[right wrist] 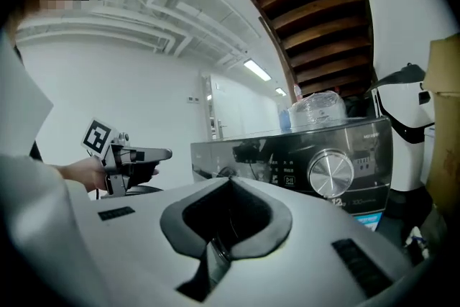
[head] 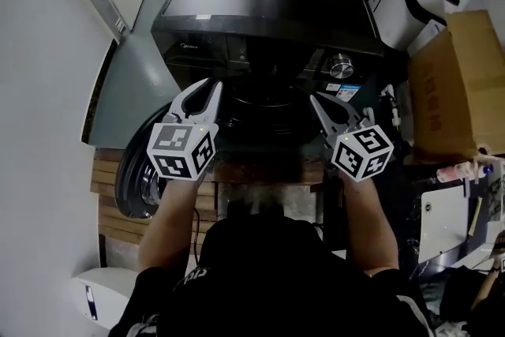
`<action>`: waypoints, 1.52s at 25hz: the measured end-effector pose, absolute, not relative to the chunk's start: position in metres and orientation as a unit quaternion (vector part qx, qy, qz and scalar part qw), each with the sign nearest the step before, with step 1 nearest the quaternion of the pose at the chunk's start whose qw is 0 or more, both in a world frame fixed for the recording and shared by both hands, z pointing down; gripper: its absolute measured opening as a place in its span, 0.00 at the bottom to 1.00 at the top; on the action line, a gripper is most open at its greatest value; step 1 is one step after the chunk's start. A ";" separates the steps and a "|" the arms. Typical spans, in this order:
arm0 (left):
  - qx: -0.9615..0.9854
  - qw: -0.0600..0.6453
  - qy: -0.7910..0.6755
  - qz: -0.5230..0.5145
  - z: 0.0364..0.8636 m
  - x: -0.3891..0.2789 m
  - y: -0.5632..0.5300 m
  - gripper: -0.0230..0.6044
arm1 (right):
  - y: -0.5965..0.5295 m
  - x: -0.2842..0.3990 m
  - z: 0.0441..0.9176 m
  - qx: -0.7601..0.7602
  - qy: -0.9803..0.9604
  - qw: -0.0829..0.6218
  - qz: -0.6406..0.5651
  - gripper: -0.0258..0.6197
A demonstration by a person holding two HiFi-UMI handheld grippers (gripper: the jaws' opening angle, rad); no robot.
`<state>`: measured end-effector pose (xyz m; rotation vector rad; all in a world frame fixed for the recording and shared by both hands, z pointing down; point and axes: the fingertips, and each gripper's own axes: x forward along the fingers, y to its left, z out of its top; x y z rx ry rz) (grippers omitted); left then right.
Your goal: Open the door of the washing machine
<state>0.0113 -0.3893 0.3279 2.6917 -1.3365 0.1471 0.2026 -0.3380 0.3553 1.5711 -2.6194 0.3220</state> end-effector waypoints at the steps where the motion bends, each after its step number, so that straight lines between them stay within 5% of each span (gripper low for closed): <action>1: 0.894 0.061 -0.442 0.048 0.326 0.013 -0.392 0.14 | -0.339 0.205 0.350 0.516 -0.850 0.028 0.100 0.03; 14: 0.894 0.050 -0.444 0.041 0.314 0.009 -0.410 0.05 | -0.339 0.221 0.301 0.561 -0.827 -0.005 0.018 0.03; 38: 0.888 0.045 -0.456 0.051 0.320 -0.011 -0.417 0.05 | -0.344 0.205 0.302 0.561 -0.828 0.020 -0.008 0.03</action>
